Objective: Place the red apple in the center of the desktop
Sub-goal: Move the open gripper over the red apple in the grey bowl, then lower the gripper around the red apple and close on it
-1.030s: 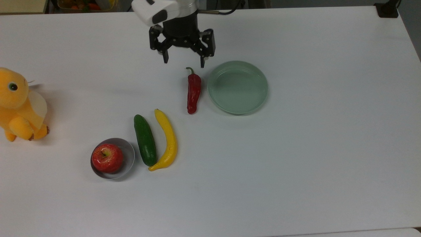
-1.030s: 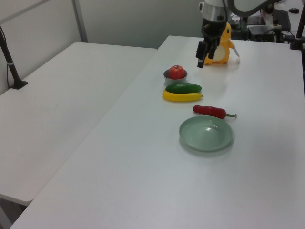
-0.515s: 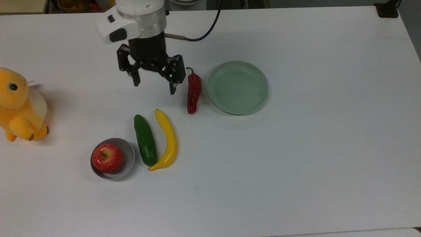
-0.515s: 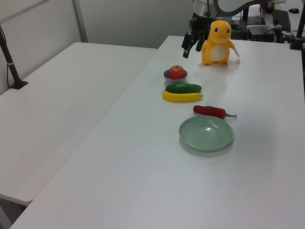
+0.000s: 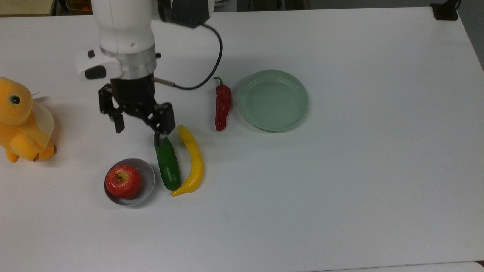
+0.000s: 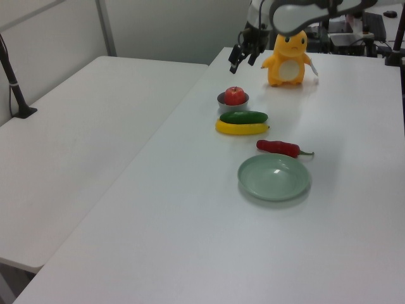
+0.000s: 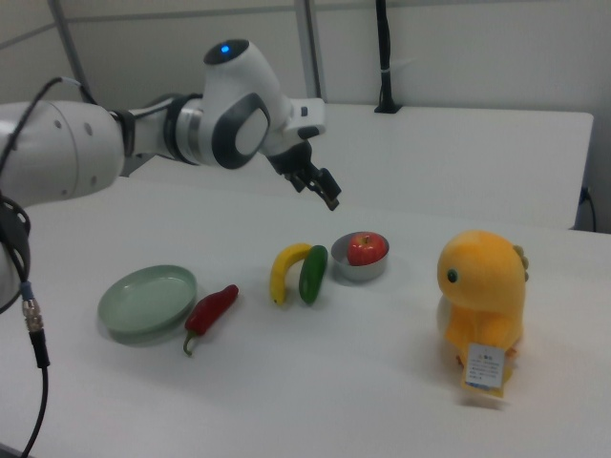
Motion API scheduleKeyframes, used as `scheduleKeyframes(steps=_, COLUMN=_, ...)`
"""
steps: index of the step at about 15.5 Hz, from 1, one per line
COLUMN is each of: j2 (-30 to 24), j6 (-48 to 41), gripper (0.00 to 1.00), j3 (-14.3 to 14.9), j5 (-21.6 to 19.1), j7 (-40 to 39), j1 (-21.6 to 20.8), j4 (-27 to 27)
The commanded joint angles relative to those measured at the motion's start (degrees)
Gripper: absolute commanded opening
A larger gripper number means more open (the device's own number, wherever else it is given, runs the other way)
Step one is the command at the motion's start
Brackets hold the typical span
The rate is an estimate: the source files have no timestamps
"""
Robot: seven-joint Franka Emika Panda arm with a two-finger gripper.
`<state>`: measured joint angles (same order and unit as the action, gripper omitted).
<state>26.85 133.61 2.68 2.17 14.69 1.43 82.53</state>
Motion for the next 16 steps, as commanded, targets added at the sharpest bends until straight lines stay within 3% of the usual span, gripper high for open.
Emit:
scheduleKeyframes(steps=1, j2=4.6, j6=3.24, gripper=1.0, j3=1.98, j5=1.52, j7=1.39, j1=-0.56, j4=-3.77)
scheduleKeyframes(steps=16, j2=14.71, j6=6.93, gripper=1.0, j3=2.6, j5=7.85, j7=1.65, j1=1.2, j4=-8.79)
